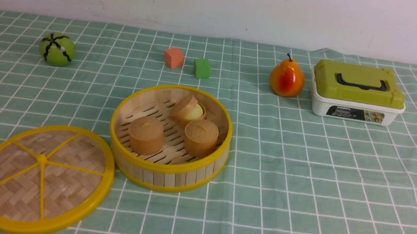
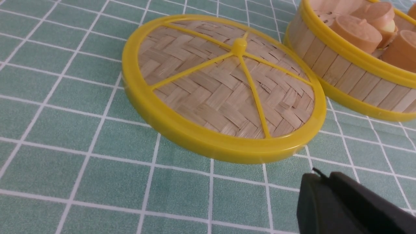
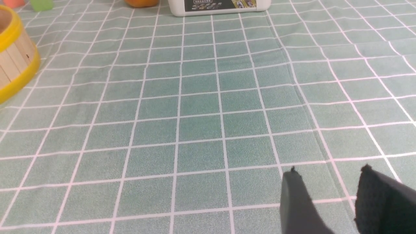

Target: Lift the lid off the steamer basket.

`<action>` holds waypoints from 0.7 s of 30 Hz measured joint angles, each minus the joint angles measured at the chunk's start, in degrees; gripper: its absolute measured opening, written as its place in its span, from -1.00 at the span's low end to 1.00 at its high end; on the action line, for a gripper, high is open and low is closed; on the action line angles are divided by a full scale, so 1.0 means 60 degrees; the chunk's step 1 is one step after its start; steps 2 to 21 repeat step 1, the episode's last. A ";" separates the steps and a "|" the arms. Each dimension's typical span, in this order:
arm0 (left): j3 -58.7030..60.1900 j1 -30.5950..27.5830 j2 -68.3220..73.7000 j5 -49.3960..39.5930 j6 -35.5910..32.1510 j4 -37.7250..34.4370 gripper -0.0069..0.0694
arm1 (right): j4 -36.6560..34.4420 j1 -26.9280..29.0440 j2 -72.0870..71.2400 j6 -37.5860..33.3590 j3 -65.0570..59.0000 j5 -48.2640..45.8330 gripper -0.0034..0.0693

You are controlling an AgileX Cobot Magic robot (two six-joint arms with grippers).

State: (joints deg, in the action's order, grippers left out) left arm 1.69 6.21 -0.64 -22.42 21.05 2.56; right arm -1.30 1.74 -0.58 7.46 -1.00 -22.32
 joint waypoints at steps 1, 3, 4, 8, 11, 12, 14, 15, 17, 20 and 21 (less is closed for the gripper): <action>0.0000 0.0000 0.0000 0.0000 0.0000 0.0000 -0.73 | 0.0000 0.0000 0.0000 0.0000 0.0000 0.0000 -0.24; 0.0000 0.0000 0.0000 0.0000 0.0000 0.0000 -0.73 | 0.0000 0.0000 0.0000 0.0000 0.0000 0.0000 -0.24; 0.0000 0.0000 0.0000 0.0000 0.0000 0.0000 -0.73 | 0.0000 0.0000 0.0000 0.0000 0.0000 0.0000 -0.24; 0.0000 0.0000 0.0000 0.0000 0.0000 0.0000 -0.73 | 0.0000 0.0000 0.0000 0.0000 0.0000 0.0000 -0.24; 0.0000 0.0000 0.0000 0.0000 0.0000 0.0000 -0.73 | 0.0000 0.0000 0.0000 0.0000 0.0000 0.0000 -0.24; 0.0000 0.0000 0.0000 0.0000 0.0000 0.0000 -0.73 | 0.0000 0.0000 0.0000 0.0000 0.0000 0.0000 -0.24; 0.0000 0.0000 0.0000 0.0000 0.0000 0.0000 -0.73 | 0.0000 0.0000 0.0000 0.0000 0.0000 0.0000 -0.24; 0.0000 0.0000 0.0000 0.0000 0.0000 0.0000 -0.73 | 0.0000 0.0000 0.0000 0.0000 0.0000 0.0000 -0.24; 0.0000 0.0000 0.0000 0.0000 0.0000 0.0000 -0.73 | 0.0000 0.0000 0.0000 0.0000 0.0000 0.0000 -0.24; 0.0000 0.0000 0.0000 0.0000 0.0000 0.0000 -0.73 | 0.0000 0.0000 0.0000 0.0000 0.0000 0.0000 -0.24; 0.0000 0.0000 0.0000 0.0000 0.0000 0.0000 -0.73 | 0.0000 0.0000 0.0000 0.0000 0.0000 0.0000 -0.24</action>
